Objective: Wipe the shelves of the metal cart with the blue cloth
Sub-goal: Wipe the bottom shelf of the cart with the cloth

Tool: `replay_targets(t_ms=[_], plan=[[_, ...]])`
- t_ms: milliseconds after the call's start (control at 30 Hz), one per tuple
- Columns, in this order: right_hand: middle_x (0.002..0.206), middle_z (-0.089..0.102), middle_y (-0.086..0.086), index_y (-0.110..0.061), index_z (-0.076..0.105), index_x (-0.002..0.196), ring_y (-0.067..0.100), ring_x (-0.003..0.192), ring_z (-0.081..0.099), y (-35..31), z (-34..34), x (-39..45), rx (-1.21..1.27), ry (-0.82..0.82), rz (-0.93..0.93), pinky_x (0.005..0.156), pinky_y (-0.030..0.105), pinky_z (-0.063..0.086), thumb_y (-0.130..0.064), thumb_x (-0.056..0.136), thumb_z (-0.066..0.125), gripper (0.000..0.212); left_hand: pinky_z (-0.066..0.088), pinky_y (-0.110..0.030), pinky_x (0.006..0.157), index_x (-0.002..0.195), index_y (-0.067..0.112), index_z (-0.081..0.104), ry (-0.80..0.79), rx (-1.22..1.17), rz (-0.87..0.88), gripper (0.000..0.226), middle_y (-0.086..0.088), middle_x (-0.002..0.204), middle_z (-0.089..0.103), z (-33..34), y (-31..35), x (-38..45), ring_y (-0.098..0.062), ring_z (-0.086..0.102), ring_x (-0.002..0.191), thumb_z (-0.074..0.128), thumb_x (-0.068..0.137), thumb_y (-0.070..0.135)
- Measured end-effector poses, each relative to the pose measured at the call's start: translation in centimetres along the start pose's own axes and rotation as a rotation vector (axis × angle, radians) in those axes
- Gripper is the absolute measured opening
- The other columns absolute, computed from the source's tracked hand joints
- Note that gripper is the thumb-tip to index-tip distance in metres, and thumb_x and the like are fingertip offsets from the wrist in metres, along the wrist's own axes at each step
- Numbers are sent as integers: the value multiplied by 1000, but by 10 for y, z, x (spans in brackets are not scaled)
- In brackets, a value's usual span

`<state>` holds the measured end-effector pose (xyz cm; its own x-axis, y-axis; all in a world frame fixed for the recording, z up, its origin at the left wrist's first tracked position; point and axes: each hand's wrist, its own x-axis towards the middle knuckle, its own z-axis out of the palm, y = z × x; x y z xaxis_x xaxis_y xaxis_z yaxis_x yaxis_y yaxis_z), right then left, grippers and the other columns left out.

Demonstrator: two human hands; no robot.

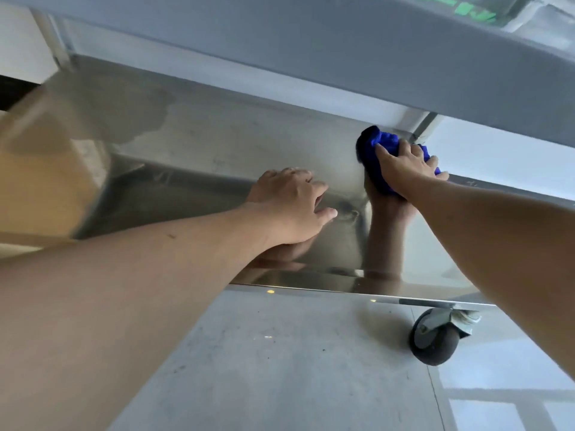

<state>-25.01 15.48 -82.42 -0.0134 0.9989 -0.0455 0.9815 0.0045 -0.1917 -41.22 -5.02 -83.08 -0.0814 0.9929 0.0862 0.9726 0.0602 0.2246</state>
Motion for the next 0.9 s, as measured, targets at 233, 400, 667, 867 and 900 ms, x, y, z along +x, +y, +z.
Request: replay_targets(t_ms=[233,400,667,867,900], plan=[[160,30,0,-34,30,151,37,146,17,-78,14,-14,40,-37,-49,114,62,11,-75,86,21,78,41,-44,98,120,29,58,44,44,-171,51,0,130,58,-30,-74,-45,-26,52,120,39,89,64],[162,29,-3,-39,29,152,37,145,20,-155,34,-61,-5,-55,-205,113,64,11,-77,83,18,79,45,-44,94,118,31,59,46,47,-334,47,6,125,59,-52,-134,-91,-24,53,116,42,88,62],[164,25,-2,-40,26,153,36,150,12,-241,57,-146,-10,-94,-511,117,66,2,-78,87,19,76,48,-42,93,124,33,58,38,41,-513,45,4,127,60,-83,-191,-158,-24,54,115,46,88,59],[166,21,0,-41,23,155,38,152,7,-283,69,-200,-2,-112,-623,116,67,-2,-80,89,17,78,50,-38,75,105,30,64,48,79,-528,27,3,101,63,-101,-202,-197,-19,54,91,52,91,49],[166,22,0,-41,23,156,38,152,7,-290,71,-209,2,-116,-641,116,68,-2,-80,89,17,78,51,-38,75,105,29,64,36,88,-510,26,3,101,63,-103,-202,-202,-19,55,90,52,91,48]])
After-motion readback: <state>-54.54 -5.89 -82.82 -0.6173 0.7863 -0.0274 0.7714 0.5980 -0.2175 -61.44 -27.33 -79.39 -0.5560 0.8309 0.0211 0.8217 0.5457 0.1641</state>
